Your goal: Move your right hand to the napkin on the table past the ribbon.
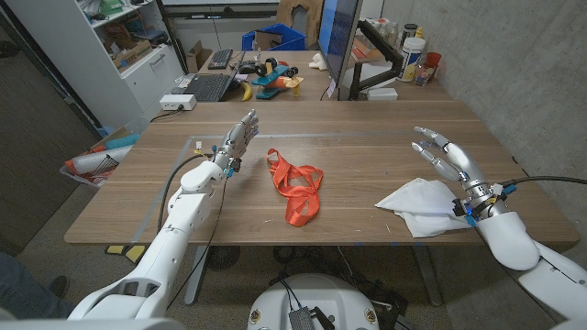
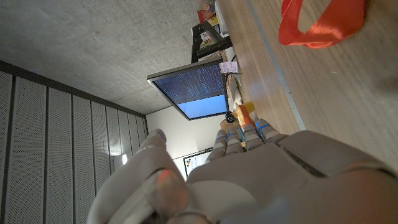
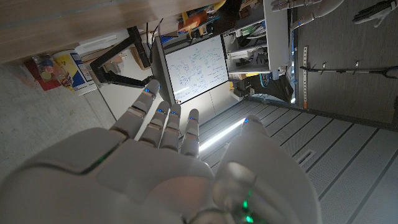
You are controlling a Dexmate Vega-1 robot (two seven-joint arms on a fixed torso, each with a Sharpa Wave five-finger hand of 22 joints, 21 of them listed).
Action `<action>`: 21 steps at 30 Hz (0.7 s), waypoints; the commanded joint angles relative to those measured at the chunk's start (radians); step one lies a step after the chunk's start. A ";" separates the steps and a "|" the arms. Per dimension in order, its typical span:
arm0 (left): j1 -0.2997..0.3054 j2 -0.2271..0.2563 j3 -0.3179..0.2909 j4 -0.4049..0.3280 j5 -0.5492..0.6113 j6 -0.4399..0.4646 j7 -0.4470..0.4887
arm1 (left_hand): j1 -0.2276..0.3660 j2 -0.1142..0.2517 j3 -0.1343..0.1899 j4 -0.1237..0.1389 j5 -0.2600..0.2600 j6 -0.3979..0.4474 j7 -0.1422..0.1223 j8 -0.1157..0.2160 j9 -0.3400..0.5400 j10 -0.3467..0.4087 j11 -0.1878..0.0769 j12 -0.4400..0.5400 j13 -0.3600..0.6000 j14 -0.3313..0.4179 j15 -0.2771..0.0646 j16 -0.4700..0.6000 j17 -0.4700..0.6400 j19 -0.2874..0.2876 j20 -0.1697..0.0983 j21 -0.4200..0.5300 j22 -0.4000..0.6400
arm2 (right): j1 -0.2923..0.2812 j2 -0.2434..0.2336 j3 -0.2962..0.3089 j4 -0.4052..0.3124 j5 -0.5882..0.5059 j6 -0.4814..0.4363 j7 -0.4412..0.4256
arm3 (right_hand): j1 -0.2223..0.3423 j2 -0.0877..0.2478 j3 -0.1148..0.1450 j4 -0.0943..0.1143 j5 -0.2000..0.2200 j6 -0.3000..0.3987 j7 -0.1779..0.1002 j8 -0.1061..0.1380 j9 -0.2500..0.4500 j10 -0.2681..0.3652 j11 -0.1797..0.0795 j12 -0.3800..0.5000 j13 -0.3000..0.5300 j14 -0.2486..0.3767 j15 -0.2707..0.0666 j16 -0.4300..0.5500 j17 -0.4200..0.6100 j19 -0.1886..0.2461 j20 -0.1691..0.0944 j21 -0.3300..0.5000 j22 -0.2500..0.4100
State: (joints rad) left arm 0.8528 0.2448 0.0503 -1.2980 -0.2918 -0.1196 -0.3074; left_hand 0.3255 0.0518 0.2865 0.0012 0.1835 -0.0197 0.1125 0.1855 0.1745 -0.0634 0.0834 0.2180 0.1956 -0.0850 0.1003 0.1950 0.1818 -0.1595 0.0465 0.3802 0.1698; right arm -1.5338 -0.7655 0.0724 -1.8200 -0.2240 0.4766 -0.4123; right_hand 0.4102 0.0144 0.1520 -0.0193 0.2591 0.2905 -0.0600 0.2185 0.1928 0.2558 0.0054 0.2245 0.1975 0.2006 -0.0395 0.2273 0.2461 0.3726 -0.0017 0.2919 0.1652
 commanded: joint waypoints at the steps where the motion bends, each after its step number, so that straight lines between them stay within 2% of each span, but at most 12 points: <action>1: -0.006 -0.002 -0.003 0.008 0.003 -0.008 -0.005 | 0.000 0.008 0.002 -0.006 -0.001 0.005 -0.002 0.002 0.005 -0.001 -0.006 -0.001 0.003 -0.010 0.004 -0.003 0.002 0.001 0.001 -0.004 0.003 | -0.025 0.011 0.017 -0.024 -0.089 -0.029 -0.040 | 0.006 -0.009 0.001 -0.005 0.007 0.011 -0.003 0.004 0.006 0.009 0.000 0.004 0.005 0.012 0.002 0.004 0.000 0.013 -0.002 -0.005 0.004; 14: -0.006 0.000 -0.003 0.003 0.003 -0.005 -0.008 | -0.001 0.010 0.002 -0.008 -0.001 0.006 -0.002 0.003 0.005 -0.001 -0.006 -0.001 0.003 -0.012 0.003 -0.004 0.002 0.001 0.002 -0.010 0.003 | -0.060 0.013 0.026 -0.052 -0.204 -0.078 -0.103 | 0.003 -0.010 -0.001 -0.006 0.013 0.020 -0.007 0.006 0.006 0.016 -0.006 0.003 0.005 0.017 -0.002 0.004 -0.002 0.016 -0.003 -0.012 0.004; 21: -0.010 -0.001 -0.001 0.013 0.004 -0.004 -0.013 | -0.002 0.010 0.002 -0.009 -0.001 0.008 -0.002 0.003 0.005 -0.001 -0.008 -0.002 0.003 -0.011 0.003 -0.003 0.002 0.002 0.004 -0.014 0.003 | -0.095 0.008 0.034 -0.090 -0.312 -0.157 -0.145 | 0.003 -0.010 -0.001 -0.007 0.017 0.028 -0.013 0.007 0.006 0.020 -0.010 0.003 0.005 0.018 -0.005 0.004 -0.003 0.016 -0.003 -0.015 0.004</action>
State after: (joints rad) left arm 0.8468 0.2439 0.0480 -1.2932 -0.2889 -0.1247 -0.3146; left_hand 0.3255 0.0518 0.2866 0.0013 0.1835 -0.0197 0.1125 0.1855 0.1745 -0.0634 0.0834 0.2180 0.1956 -0.0902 0.1055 0.1949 0.1818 -0.1595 0.0465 0.3695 0.1697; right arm -1.5889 -0.7539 0.0963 -1.8703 -0.4138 0.3997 -0.5046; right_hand 0.4101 0.0144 0.1492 -0.0222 0.2702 0.3050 -0.0724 0.2186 0.1928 0.2648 -0.0034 0.2244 0.1975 0.2095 -0.0374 0.2273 0.2414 0.3816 -0.0037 0.2823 0.1652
